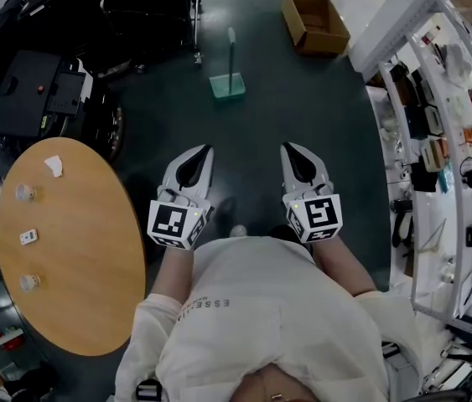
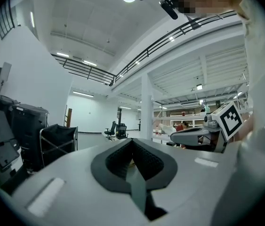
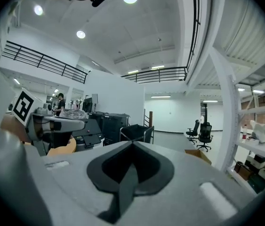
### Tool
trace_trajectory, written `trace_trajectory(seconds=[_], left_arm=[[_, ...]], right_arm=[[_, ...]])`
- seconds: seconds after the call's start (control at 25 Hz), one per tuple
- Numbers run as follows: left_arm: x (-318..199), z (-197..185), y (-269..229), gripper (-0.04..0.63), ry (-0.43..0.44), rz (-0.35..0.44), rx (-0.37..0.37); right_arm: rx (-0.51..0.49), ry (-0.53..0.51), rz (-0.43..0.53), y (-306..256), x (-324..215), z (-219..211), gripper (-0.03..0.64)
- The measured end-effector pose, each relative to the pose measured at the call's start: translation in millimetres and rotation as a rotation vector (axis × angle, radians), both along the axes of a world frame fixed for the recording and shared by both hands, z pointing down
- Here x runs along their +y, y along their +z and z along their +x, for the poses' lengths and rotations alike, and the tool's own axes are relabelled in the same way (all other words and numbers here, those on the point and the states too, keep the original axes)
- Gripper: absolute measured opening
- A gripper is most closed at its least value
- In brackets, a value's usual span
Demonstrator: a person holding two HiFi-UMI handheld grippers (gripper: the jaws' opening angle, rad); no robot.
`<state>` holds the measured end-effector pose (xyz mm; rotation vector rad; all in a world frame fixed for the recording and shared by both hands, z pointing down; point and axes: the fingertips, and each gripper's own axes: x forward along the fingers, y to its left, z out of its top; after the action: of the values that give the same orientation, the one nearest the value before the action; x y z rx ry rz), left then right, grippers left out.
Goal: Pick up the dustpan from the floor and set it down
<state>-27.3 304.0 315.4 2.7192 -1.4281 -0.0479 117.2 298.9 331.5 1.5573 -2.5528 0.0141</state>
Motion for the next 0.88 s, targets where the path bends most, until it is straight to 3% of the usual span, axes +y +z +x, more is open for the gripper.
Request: trace_trajectory(seconds=[0.48,0.68,0.88], left_arm=[[-23.6,-6.9,10.7,0.017,0.019,-0.012,-0.006],[-70.2,-23.2,24.6,0.017,-0.048,-0.038,-0.010],[-154.3,-44.9,30.4,0.017,-0.106,-0.055,-0.020]], right_arm=[[0.009,-0.007,-0.089,34.0,-34.1,-3.4,-0.014],[0.019,-0.069,-0.112,48.5,-92.0,-18.5,-0.014],[0.025,-0.114,-0.129,55.5,-181.9,-36.8,-0.014]])
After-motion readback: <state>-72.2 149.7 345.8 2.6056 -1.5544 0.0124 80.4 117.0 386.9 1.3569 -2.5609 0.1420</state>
